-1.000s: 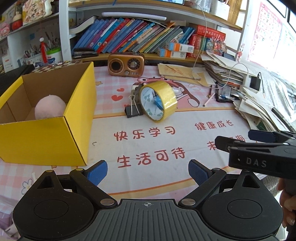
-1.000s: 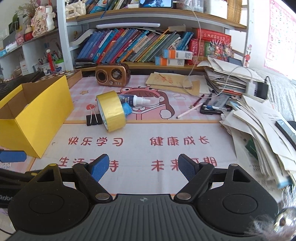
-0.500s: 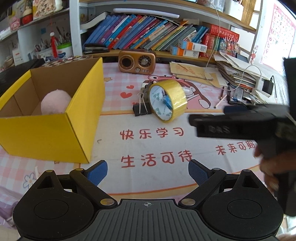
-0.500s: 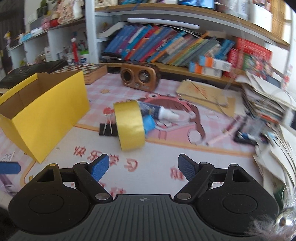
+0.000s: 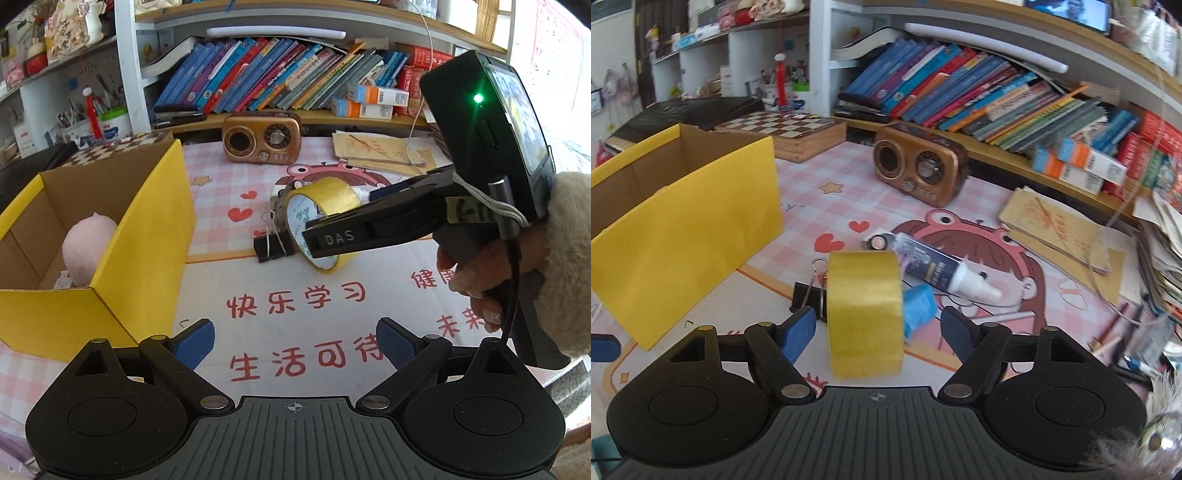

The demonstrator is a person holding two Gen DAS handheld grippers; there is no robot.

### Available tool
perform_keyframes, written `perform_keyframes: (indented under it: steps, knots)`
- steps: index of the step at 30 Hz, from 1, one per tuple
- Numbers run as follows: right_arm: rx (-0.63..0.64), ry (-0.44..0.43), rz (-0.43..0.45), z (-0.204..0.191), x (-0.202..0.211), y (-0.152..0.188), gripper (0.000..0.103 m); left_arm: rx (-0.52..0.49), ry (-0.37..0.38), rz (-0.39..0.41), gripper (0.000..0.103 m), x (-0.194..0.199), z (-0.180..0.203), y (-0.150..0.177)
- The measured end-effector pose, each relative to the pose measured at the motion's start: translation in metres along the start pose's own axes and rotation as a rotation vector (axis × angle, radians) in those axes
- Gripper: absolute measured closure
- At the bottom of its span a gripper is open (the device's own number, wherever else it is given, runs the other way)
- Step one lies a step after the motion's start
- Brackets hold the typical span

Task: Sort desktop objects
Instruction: 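Move the right tool to the yellow tape roll and grasp it, then grasp the black binder clip with the left tool while the right tool holds the tape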

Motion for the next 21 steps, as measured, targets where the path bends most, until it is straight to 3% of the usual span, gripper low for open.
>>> perform_keyframes:
  steps: [4,8,15,21]
  knots:
    - [0.002,-0.021,-0.028,0.001,-0.009,0.001,0.041,0.003,-0.005,-0.007,0.007,-0.006,0.003,-0.003]
    - [-0.004,-0.051,-0.052,0.002,-0.014,0.004,0.064,0.003,-0.01,-0.013,0.007,-0.011,0.004,-0.007]
    - [-0.041,-0.094,0.01,0.009,0.012,-0.002,0.064,-0.01,0.003,-0.02,0.007,-0.02,0.012,-0.015]
    - [-0.135,-0.042,0.082,0.029,0.054,0.0,0.064,-0.017,-0.008,-0.025,0.007,-0.039,0.02,-0.021]
Point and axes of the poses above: each gripper's, at about its wrist camera, not at the fingertips, and x roughly against the way its jaws point, z to its right, y to its underside, the point moved 7 cm from there along -x, roughly the way its jaws point, and after that the axes turned 15 degrees about -y, right-handed, at the moved point
